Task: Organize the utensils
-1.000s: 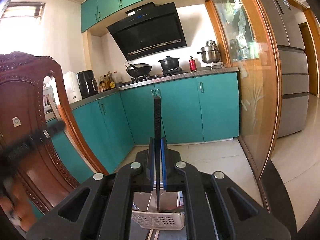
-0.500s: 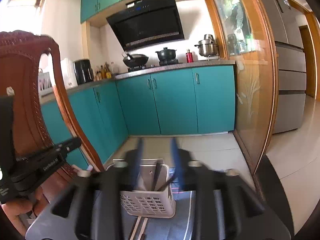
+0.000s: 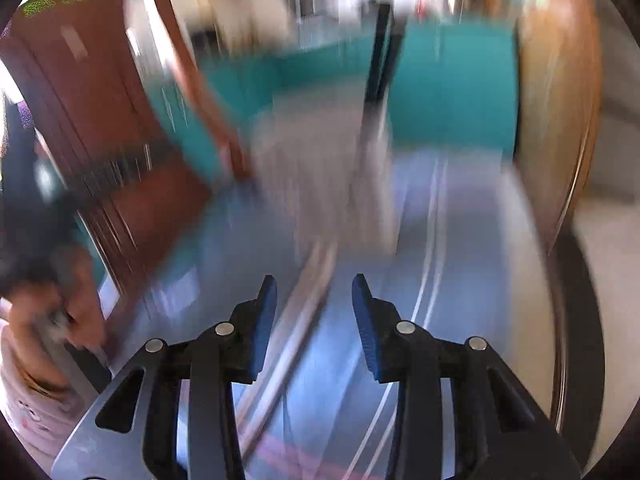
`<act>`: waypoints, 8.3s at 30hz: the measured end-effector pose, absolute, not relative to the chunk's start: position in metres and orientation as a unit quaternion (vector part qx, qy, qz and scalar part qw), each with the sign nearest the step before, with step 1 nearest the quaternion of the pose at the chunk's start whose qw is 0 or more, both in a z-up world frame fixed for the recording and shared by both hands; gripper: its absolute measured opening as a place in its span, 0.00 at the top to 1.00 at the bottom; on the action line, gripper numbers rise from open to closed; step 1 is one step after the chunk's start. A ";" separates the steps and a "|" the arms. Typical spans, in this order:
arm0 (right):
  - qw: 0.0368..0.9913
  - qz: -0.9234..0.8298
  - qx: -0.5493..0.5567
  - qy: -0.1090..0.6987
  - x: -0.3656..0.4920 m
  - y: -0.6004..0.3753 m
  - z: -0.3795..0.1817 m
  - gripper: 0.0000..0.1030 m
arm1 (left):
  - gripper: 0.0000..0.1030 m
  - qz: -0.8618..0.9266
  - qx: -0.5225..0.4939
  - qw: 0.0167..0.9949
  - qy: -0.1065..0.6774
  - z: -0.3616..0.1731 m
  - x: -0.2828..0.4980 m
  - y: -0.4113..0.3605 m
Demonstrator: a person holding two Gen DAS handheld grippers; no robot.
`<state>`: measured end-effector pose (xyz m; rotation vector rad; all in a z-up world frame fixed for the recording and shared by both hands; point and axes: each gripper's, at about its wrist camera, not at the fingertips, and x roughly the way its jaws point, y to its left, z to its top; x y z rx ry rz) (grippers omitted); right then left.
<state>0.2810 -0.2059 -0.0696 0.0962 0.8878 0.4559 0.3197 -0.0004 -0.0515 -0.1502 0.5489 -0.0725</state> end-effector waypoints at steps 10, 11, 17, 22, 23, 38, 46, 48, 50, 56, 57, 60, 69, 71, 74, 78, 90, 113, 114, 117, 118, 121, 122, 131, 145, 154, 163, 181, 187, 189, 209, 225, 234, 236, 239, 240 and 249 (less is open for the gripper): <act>0.825 0.192 -0.040 0.529 0.303 -0.139 -0.134 0.85 | 0.58 -0.021 -0.085 0.926 0.368 -0.103 0.348 0.015; 0.828 0.187 -0.030 0.528 0.305 -0.140 -0.133 0.86 | 0.57 -0.027 -0.085 0.923 0.374 -0.105 0.347 0.015; 0.856 0.152 0.060 0.491 0.312 -0.184 -0.111 1.00 | 0.54 -0.074 -0.067 0.902 0.421 -0.126 0.344 -0.006; 0.866 0.122 0.091 0.476 0.316 -0.217 -0.113 0.99 | 0.54 -0.092 -0.029 0.885 0.455 -0.150 0.346 -0.031; 0.865 0.117 0.096 0.479 0.317 -0.221 -0.115 0.99 | 0.54 -0.090 -0.022 0.883 0.460 -0.154 0.346 -0.034; 0.857 0.112 0.099 0.493 0.314 -0.228 -0.126 0.89 | 0.88 -0.087 -0.053 0.876 0.471 -0.151 0.331 -0.026; 0.855 0.118 0.086 0.497 0.316 -0.217 -0.130 0.88 | 0.86 -0.104 -0.074 0.886 0.445 -0.130 0.316 -0.011; 0.856 0.122 0.081 0.496 0.315 -0.214 -0.131 0.87 | 0.85 -0.096 -0.071 0.886 0.447 -0.130 0.319 -0.010; 0.858 0.129 0.074 0.492 0.314 -0.208 -0.130 0.87 | 0.83 -0.086 -0.070 0.883 0.457 -0.135 0.322 -0.006; 0.859 0.175 0.035 0.480 0.308 -0.180 -0.128 0.79 | 0.72 -0.073 -0.050 0.874 0.477 -0.150 0.331 -0.006; 0.860 0.175 0.019 0.479 0.306 -0.173 -0.129 0.79 | 0.71 -0.072 -0.047 0.873 0.480 -0.152 0.332 -0.007; 0.866 0.162 -0.021 0.472 0.302 -0.161 -0.132 0.79 | 0.65 -0.067 -0.044 0.871 0.484 -0.157 0.335 -0.004; 0.865 0.169 -0.058 0.468 0.301 -0.142 -0.140 0.78 | 0.63 -0.062 -0.033 0.873 0.482 -0.158 0.339 -0.009; 0.865 0.168 -0.046 0.471 0.303 -0.143 -0.141 0.79 | 0.62 -0.063 -0.031 0.873 0.482 -0.158 0.337 -0.009; 0.863 0.167 -0.032 0.476 0.307 -0.146 -0.141 0.91 | 0.60 -0.062 -0.029 0.874 0.482 -0.158 0.335 -0.010; 0.867 0.147 -0.014 0.477 0.309 -0.159 -0.137 0.91 | 0.58 -0.062 -0.027 0.874 0.482 -0.157 0.333 -0.011; 0.865 0.132 0.026 0.484 0.310 -0.179 -0.136 0.88 | 0.53 -0.062 -0.015 0.874 0.481 -0.157 0.331 -0.015; 0.869 0.142 0.009 0.473 0.306 -0.172 -0.135 0.71 | 0.50 -0.056 0.002 0.876 0.479 -0.157 0.329 -0.018; 0.870 0.142 0.007 0.473 0.305 -0.171 -0.135 0.71 | 0.50 -0.053 0.001 0.876 0.479 -0.157 0.329 -0.017; 0.871 0.142 0.003 0.471 0.305 -0.170 -0.135 0.71 | 0.51 -0.047 -0.007 0.877 0.478 -0.157 0.332 -0.012; 0.870 0.142 0.005 0.472 0.305 -0.171 -0.135 0.71 | 0.52 -0.044 -0.008 0.878 0.477 -0.157 0.333 -0.010; 0.870 0.141 0.007 0.472 0.306 -0.172 -0.135 0.71 | 0.52 -0.037 -0.005 0.880 0.474 -0.157 0.336 -0.009; 0.870 0.141 0.007 0.472 0.306 -0.173 -0.136 0.71 | 0.52 -0.034 -0.001 0.881 0.473 -0.157 0.336 -0.010; 0.872 0.137 0.004 0.469 0.305 -0.175 -0.135 0.71 | 0.51 -0.020 0.014 0.884 0.466 -0.157 0.342 -0.014; 0.883 0.108 -0.031 0.455 0.304 -0.171 -0.137 0.71 | 0.56 -0.023 0.012 0.883 0.469 -0.155 0.336 -0.016; 0.881 0.111 -0.035 0.459 0.303 -0.168 -0.136 0.92 | 0.85 -0.044 0.001 0.877 0.479 -0.153 0.332 -0.023; 0.857 0.137 -0.044 0.496 0.298 -0.172 -0.133 0.93 | 0.85 -0.051 0.000 0.870 0.490 -0.153 0.327 -0.024; 0.875 0.118 -0.077 0.463 0.304 -0.164 -0.136 0.80 | 0.55 -0.023 0.011 0.875 0.484 -0.156 0.337 -0.020; 0.880 0.116 -0.082 0.453 0.306 -0.161 -0.138 0.80 | 0.56 -0.027 0.010 0.872 0.489 -0.155 0.335 -0.020; 0.880 0.115 -0.081 0.453 0.306 -0.160 -0.138 0.80 | 0.59 -0.032 0.010 0.871 0.489 -0.155 0.333 -0.021; 0.914 0.176 0.044 0.363 0.273 -0.202 -0.056 0.94 | 0.93 -0.119 -0.058 0.921 0.367 -0.045 0.280 0.000; 0.965 0.179 0.085 0.171 0.281 -0.230 0.124 0.94 | 0.93 -0.101 -0.006 0.975 0.196 0.117 0.269 -0.019; 0.976 0.155 0.064 0.137 0.318 -0.222 0.162 0.94 | 0.93 -0.091 0.021 0.979 0.181 0.141 0.282 -0.034; 0.977 0.149 0.063 0.139 0.326 -0.220 0.158 0.94 | 0.93 -0.090 0.021 0.979 0.179 0.142 0.288 -0.036; 0.979 0.136 0.064 0.141 0.337 -0.217 0.149 0.94 | 0.93 -0.088 0.018 0.980 0.180 0.138 0.303 -0.035; 0.979 0.133 0.065 0.142 0.342 -0.217 0.146 0.94 | 0.93 -0.085 0.017 0.980 0.178 0.138 0.310 -0.034; 0.976 0.114 0.087 0.166 0.383 -0.216 0.112 0.94 | 0.93 -0.082 -0.018 0.977 0.194 0.125 0.348 -0.024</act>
